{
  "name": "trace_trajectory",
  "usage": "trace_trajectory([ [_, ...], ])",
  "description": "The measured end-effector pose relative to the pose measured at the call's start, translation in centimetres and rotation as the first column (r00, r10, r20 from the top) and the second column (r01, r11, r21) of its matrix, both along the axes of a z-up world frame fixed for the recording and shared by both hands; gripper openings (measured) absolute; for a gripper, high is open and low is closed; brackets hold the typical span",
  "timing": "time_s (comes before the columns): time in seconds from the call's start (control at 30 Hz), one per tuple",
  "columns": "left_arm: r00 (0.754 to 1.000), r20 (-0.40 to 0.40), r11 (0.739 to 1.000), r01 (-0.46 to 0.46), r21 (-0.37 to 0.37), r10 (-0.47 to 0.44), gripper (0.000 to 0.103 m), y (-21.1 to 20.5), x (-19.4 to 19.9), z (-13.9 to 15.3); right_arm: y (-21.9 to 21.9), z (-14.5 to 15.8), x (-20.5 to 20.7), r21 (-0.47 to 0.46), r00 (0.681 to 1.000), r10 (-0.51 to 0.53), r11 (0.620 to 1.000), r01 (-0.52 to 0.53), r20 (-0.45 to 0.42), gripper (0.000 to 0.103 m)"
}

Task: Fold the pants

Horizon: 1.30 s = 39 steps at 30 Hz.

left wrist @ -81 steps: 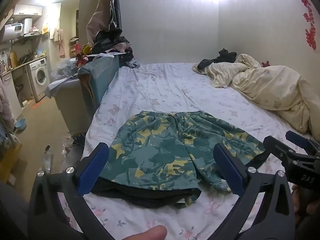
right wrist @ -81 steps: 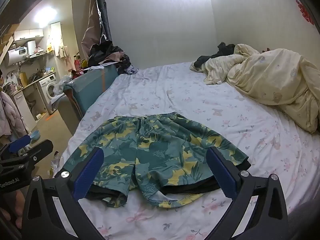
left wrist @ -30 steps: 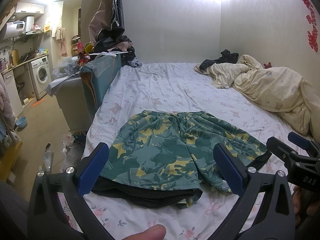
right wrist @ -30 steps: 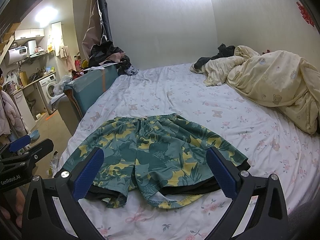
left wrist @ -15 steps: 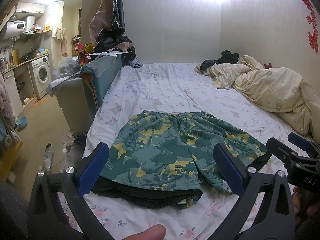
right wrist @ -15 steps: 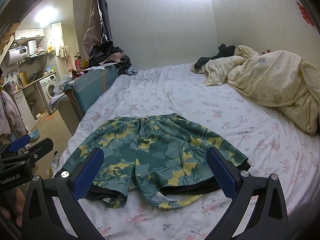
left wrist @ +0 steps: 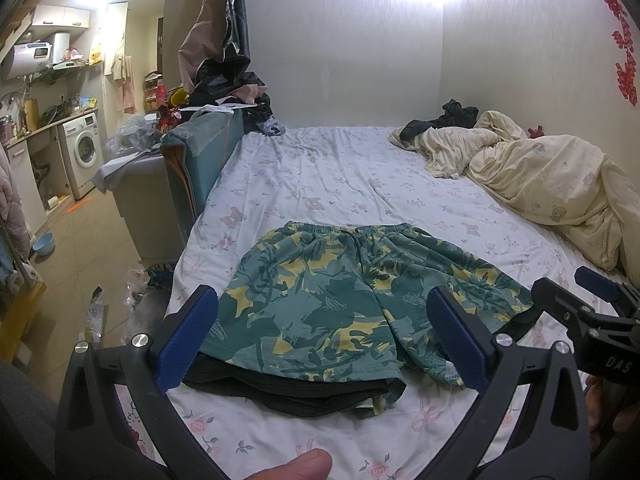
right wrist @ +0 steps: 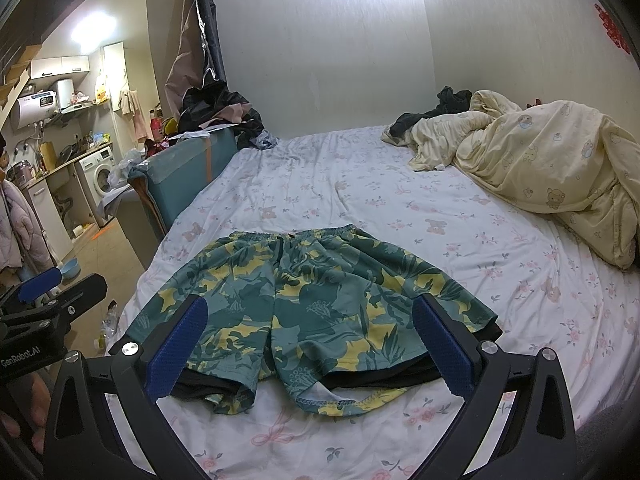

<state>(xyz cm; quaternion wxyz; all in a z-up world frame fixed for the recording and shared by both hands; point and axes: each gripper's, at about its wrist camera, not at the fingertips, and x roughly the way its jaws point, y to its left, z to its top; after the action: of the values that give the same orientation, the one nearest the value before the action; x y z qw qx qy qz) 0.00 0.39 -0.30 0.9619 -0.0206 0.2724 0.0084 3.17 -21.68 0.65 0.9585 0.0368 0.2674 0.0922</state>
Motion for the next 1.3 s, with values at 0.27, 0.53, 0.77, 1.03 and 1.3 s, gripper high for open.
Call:
trace_trajectory([
  [0.27,1.0,0.0,1.0,-0.001,-0.001,0.001,0.103,0.0,-0.2,0.2,0.0,-0.1,0.1,-0.001,1.0,0.001,1.0,-0.001,0.0,0.103],
  [0.53,1.0,-0.009,1.0,-0.005,-0.002,0.005,0.103,0.2,0.1,0.0,-0.1,-0.1,0.2,0.018,1.0,-0.001,1.0,0.001,-0.007,0.103],
  [0.77,0.998,-0.057,1.0,-0.024,-0.011,0.023,0.103,1.0,1.2,0.2,-2.8,1.6,0.4,0.097,1.0,0.028,0.995,-0.027,-0.005,0.103],
  [1.03,0.984,-0.166,0.998,-0.065,0.011,0.066,0.103,0.4,4.0,-1.5,-14.0,-0.6,6.9,0.225,0.965,-0.18,0.949,0.222,-0.191,0.103],
  [1.3,0.963,-0.244,0.993,-0.119,0.001,0.115,0.103,1.2,6.0,-3.3,-27.1,-11.0,12.1,0.368,0.72,-0.36,0.674,0.641,-0.594,0.098],
])
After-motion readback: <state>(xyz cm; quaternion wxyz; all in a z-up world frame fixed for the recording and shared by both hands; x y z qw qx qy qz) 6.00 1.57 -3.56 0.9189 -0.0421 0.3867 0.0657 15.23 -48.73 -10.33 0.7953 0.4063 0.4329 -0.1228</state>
